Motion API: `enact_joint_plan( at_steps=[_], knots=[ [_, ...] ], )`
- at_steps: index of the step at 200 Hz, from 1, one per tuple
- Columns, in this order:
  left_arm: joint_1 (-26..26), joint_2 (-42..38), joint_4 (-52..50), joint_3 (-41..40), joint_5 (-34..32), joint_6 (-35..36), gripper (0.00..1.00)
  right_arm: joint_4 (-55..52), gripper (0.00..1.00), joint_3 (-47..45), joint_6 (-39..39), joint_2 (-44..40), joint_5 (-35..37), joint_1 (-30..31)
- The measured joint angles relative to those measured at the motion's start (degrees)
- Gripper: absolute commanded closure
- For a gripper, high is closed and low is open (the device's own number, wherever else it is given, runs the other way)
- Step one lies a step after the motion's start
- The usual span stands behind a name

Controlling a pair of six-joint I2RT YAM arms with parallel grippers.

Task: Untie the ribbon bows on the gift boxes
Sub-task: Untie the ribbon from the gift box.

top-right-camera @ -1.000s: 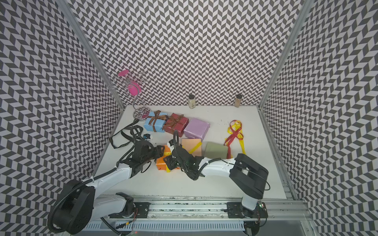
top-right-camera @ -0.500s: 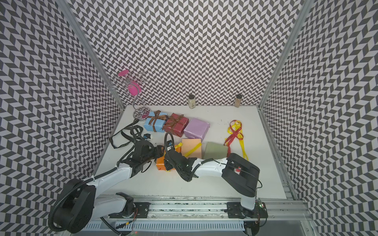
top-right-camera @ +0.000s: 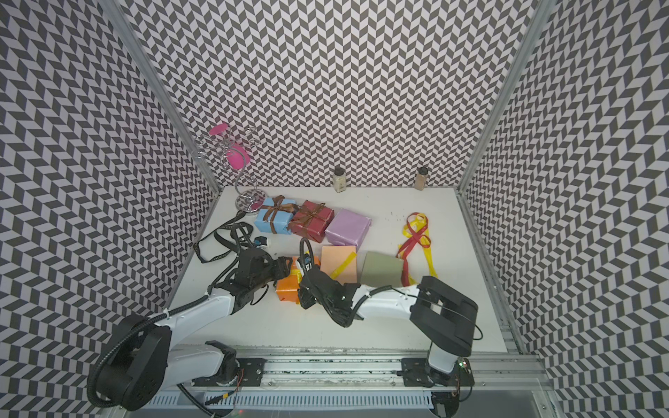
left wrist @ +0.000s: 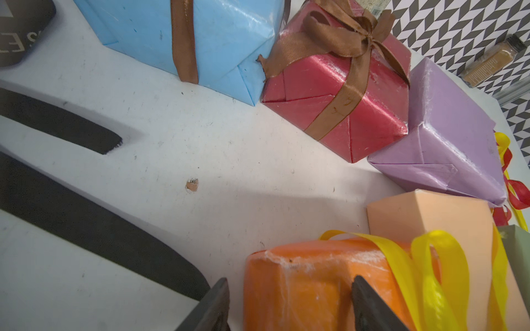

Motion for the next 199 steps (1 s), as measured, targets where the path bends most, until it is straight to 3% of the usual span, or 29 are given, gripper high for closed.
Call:
enact_joint_plan(
  at_steps=[53, 86, 143, 154, 164, 171, 185, 199],
  knots=[
    [0.0, 0.4, 0.7, 0.0, -0.1, 0.0, 0.33, -3.5, 1.00, -2.8, -3.1, -9.7, -8.6, 0.0],
    [0.1, 0.5, 0.8, 0.0, -0.1, 0.2, 0.33, -4.2, 1.00, -9.6, -5.2, -13.7, -16.9, 0.0],
    [0.1, 0.7, 1.2, 0.0, -0.1, 0.2, 0.33, -6.6, 0.97, -13.9, -8.5, -13.6, -29.6, 0.0],
    [0.1, 0.7, 1.2, 0.0, 0.0, 0.2, 0.33, -7.3, 0.90, -13.9, -8.7, -13.3, -30.3, 0.0],
    [0.1, 0.7, 1.2, 0.0, 0.0, 0.2, 0.33, -8.5, 0.70, -13.9, -8.8, -13.1, -30.8, 0.0],
    [0.1, 0.7, 1.2, 0.0, 0.0, 0.2, 0.33, -9.8, 0.62, -13.8, -9.2, -13.1, -30.8, 0.0],
    [0.1, 0.9, 1.2, 0.0, -0.1, 0.3, 0.33, -12.5, 0.50, -13.1, -10.0, -13.1, -30.3, 0.0],
    [0.1, 1.1, 1.4, 0.0, 0.0, 0.4, 0.33, -14.8, 0.46, -11.9, -10.5, -13.1, -29.1, 0.0]
  ],
)
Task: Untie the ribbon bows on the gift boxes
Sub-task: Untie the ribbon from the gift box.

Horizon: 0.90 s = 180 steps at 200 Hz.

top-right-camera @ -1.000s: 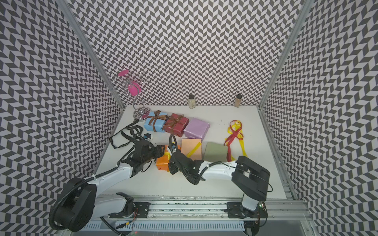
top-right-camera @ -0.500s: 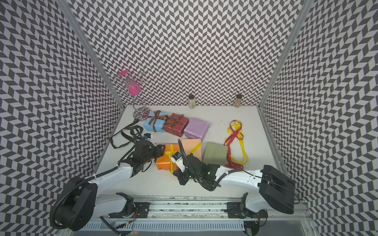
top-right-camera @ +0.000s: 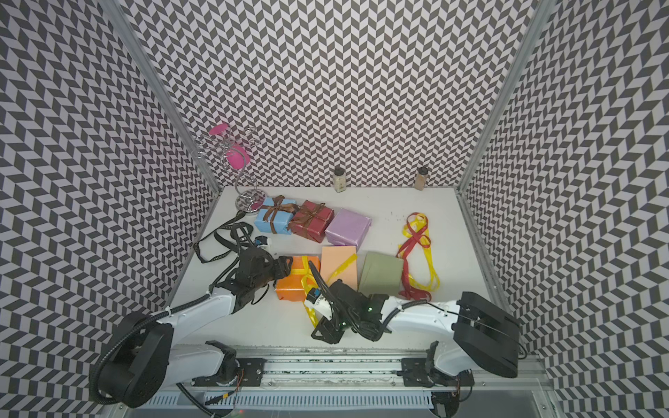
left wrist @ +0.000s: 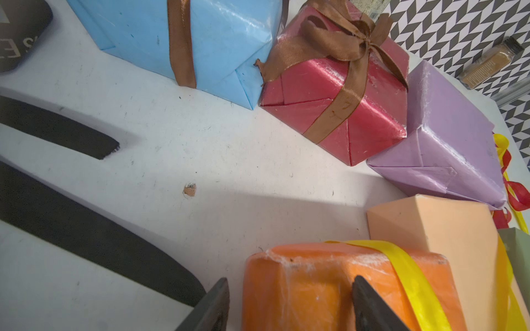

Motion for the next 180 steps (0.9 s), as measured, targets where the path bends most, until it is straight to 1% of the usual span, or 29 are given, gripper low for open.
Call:
enact_joint_plan(
  at_steps=[10, 32, 61, 80, 110, 149, 180],
  knots=[
    [0.0, 0.0, 0.0, 0.0, 0.0, 0.0, 0.33, -1.4, 0.43, 1.0, -0.4, -0.1, 1.1, 0.0],
    [0.0, 0.0, 0.0, 0.0, 0.0, 0.0, 0.33, -4.1, 0.43, 4.1, -1.0, -0.6, 5.6, 0.0],
    [0.0, 0.0, 0.0, 0.0, 0.0, 0.0, 0.33, -4.2, 0.46, 7.9, -0.1, -0.7, 13.8, 0.0],
    [0.0, 0.0, 0.0, 0.0, 0.0, 0.0, 0.33, -3.5, 0.47, 10.1, 1.3, -0.2, 17.2, -0.4],
    [0.0, 0.0, 0.0, 0.0, 0.0, 0.0, 0.33, -2.6, 0.46, 14.8, 3.7, 4.3, 19.1, -1.0],
    [0.0, 0.0, 0.0, 0.0, 0.0, 0.0, 0.33, -2.3, 0.56, 15.6, 5.9, 7.8, 20.1, -1.1],
    [0.0, 0.0, 0.0, 0.0, 0.1, 0.0, 0.33, -2.4, 0.58, 15.8, 7.8, 8.9, 20.5, -1.1]
  ],
)
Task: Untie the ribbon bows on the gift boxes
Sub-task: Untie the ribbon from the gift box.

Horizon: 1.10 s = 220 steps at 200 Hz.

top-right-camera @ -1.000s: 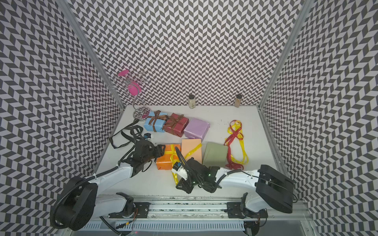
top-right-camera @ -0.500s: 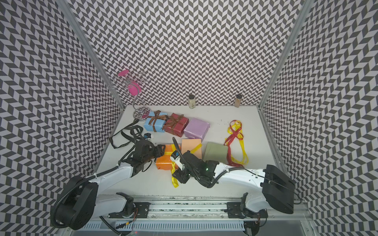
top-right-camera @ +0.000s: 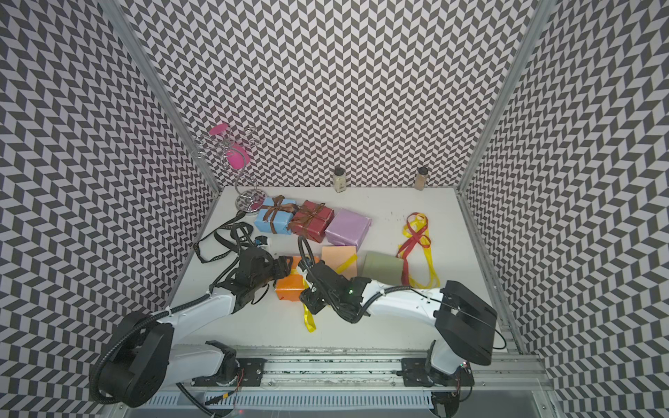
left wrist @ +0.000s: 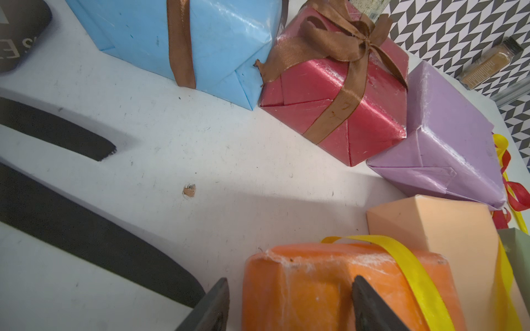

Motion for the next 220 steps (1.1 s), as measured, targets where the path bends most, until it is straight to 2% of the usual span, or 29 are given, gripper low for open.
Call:
enact_joint_plan(
  at_steps=[16, 100, 133, 149, 220],
  knots=[
    [0.0, 0.0, 0.0, 0.0, 0.0, 0.0, 0.33, 0.0, 0.61, 0.0, 0.9, 0.0, 0.2, 0.0],
    [0.0, 0.0, 0.0, 0.0, 0.1, 0.0, 0.33, 0.1, 0.61, 0.0, 4.3, 1.9, -0.6, 0.0],
    [0.0, 0.0, 0.0, 0.0, 0.1, 0.0, 0.33, 1.2, 0.53, -0.3, 5.2, 1.9, -0.6, 0.0],
    [0.0, 0.0, 0.0, 0.0, 0.2, 0.0, 0.33, 1.8, 0.53, -0.7, 5.7, 1.9, -0.5, 0.0],
    [0.0, 0.0, 0.0, 0.0, 0.4, 0.1, 0.33, 7.3, 0.65, -2.8, 7.7, 4.0, -1.0, -0.9]
  ],
)
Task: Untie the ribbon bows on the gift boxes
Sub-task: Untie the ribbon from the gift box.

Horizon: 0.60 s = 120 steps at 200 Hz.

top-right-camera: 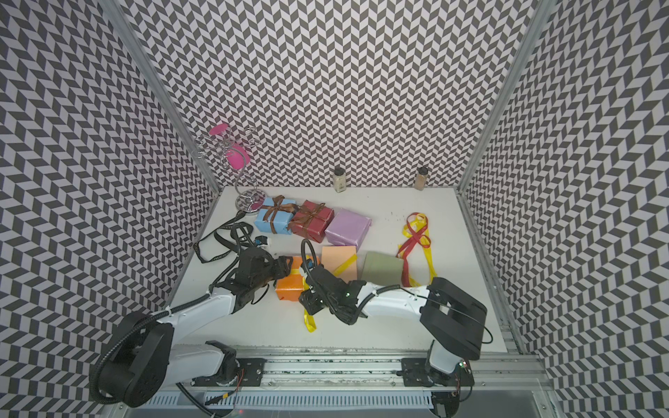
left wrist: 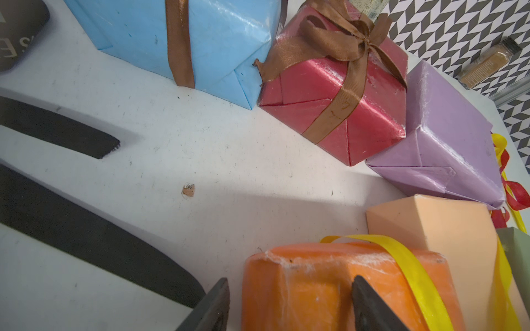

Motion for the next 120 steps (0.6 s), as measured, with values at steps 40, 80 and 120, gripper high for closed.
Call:
enact_joint_plan(
  at_steps=[40, 80, 120],
  knots=[
    [0.0, 0.0, 0.0, 0.0, 0.0, 0.2, 0.33, 2.8, 0.85, -0.9, 0.6, 0.3, -0.9, -1.1],
    [0.0, 0.0, 0.0, 0.0, 0.1, 0.3, 0.33, 4.4, 1.00, -3.4, -1.4, -1.1, -1.8, -1.4],
    [0.0, 0.0, 0.0, 0.0, 0.1, 0.4, 0.33, 3.7, 1.00, -9.8, -4.9, -12.0, -4.9, -1.4]
  ],
)
